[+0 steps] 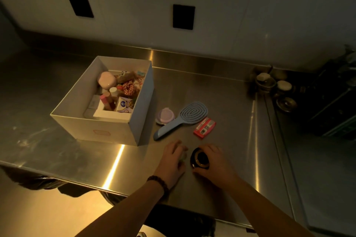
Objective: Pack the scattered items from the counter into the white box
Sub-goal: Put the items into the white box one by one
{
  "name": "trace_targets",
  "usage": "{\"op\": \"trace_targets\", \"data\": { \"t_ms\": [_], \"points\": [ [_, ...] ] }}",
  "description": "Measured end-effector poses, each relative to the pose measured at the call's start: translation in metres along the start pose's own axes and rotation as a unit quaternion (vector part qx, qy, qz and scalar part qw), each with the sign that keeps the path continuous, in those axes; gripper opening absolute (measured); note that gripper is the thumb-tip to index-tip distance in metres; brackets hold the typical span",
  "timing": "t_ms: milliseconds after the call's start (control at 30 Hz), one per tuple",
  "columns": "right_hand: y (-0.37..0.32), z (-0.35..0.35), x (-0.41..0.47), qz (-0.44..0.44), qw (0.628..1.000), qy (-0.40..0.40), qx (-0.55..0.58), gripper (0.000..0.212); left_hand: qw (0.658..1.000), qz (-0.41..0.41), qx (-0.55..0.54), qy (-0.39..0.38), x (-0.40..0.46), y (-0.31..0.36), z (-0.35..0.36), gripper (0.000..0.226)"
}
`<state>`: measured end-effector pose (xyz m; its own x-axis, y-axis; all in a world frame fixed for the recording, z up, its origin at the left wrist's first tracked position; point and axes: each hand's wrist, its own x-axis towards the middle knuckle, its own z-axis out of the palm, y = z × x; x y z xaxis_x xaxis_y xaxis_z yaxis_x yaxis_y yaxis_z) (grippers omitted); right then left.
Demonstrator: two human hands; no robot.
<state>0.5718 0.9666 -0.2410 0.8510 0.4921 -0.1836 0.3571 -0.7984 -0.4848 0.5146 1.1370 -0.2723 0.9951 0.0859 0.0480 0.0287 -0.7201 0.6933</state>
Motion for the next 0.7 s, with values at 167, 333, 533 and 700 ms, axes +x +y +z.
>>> {"op": "trace_targets", "data": {
  "t_ms": [167, 333, 533, 700],
  "points": [
    [-0.001, -0.004, 0.002, -0.004, 1.000, 0.012, 0.021, 0.076, 0.998, -0.025, -0.028, 0.044, 0.007, 0.003, -0.003, 0.045],
    [-0.008, -0.019, 0.011, -0.018, 0.998, 0.033, 0.046, 0.077, 0.996, -0.014, -0.029, 0.084, 0.026, 0.016, -0.019, 0.043],
    [-0.042, -0.056, 0.042, -0.093, 0.986, 0.095, 0.096, 0.062, 0.989, 0.027, -0.027, 0.142, 0.058, 0.047, -0.067, 0.037],
    [-0.091, -0.088, 0.076, -0.153, 0.974, 0.134, 0.104, 0.061, 0.970, 0.075, 0.002, 0.232, 0.080, 0.065, -0.144, 0.034]
  ]
}}
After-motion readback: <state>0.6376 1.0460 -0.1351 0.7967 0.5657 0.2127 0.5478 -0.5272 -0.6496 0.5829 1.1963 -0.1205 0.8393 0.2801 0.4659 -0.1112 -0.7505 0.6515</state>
